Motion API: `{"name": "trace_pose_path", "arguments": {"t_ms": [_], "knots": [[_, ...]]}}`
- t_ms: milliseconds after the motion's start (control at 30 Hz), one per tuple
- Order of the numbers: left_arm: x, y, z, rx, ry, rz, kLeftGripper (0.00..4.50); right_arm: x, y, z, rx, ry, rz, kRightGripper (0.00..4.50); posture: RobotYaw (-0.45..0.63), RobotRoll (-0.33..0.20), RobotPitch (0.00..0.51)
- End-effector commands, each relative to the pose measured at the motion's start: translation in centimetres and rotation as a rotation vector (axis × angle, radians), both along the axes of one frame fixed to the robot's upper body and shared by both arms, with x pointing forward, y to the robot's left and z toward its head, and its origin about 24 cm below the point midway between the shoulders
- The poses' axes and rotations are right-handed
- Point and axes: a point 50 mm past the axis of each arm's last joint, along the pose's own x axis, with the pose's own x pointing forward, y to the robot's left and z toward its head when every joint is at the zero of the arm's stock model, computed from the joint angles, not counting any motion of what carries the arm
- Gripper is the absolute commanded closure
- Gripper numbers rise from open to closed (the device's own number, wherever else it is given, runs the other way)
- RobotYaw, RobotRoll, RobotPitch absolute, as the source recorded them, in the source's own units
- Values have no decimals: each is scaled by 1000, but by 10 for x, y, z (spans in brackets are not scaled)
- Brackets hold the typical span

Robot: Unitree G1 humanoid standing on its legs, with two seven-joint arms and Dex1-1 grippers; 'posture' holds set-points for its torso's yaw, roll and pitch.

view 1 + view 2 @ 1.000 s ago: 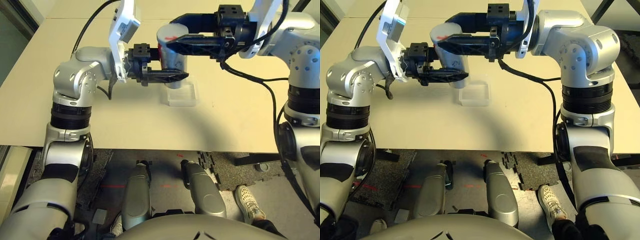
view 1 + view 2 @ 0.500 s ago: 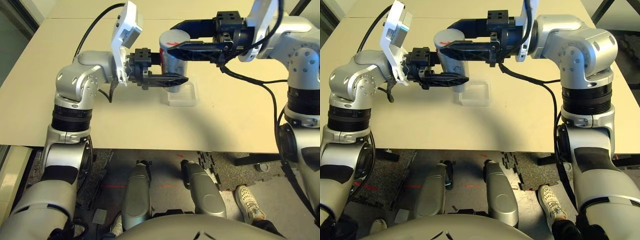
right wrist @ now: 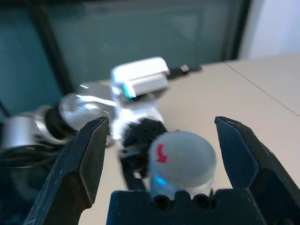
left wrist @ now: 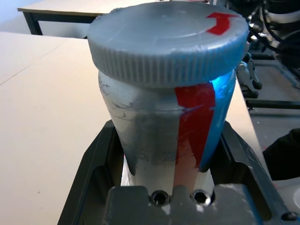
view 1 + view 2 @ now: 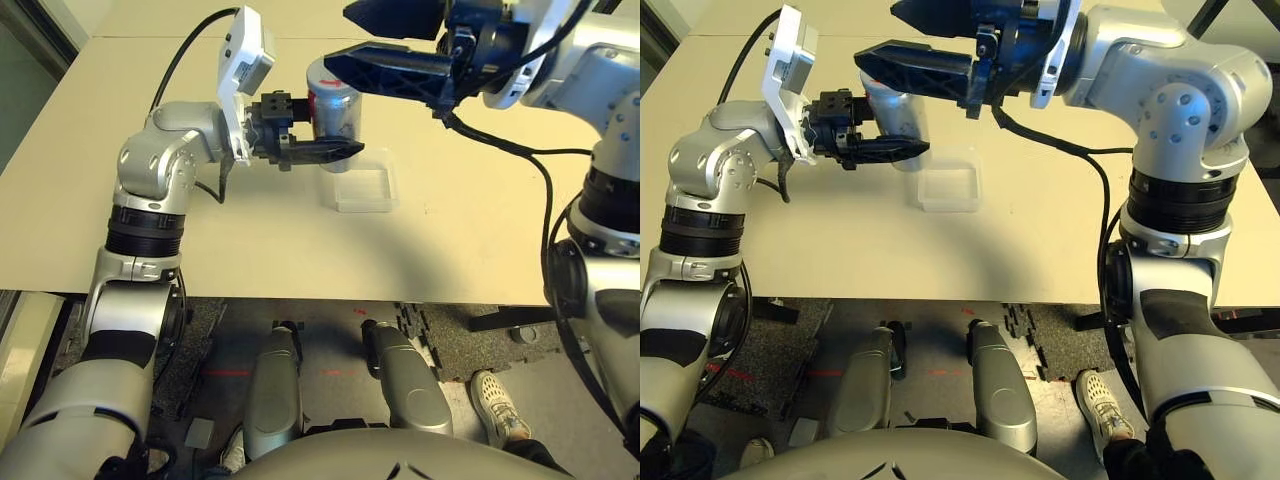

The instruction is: Pour the medicine from the bottle into the box.

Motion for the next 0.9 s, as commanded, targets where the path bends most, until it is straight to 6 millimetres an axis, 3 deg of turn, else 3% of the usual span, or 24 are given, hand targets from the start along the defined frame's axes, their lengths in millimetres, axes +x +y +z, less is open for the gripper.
{"name": "trace_pose_path", "arguments": {"t_ms": [33, 367, 900], "knots": [[1, -1, 1, 20, -17, -7, 1746, 0, 12, -8, -32, -34, -3, 0, 16, 0, 188], [0, -1, -2, 26, -32, -14, 1747, 14, 22, -14, -47, -84, -92, 0, 19, 0, 191], [2, 4, -5, 18, -27, 36, 1749, 24, -8, -8, 10, -56, -220, 0, 14, 0, 196]]}}
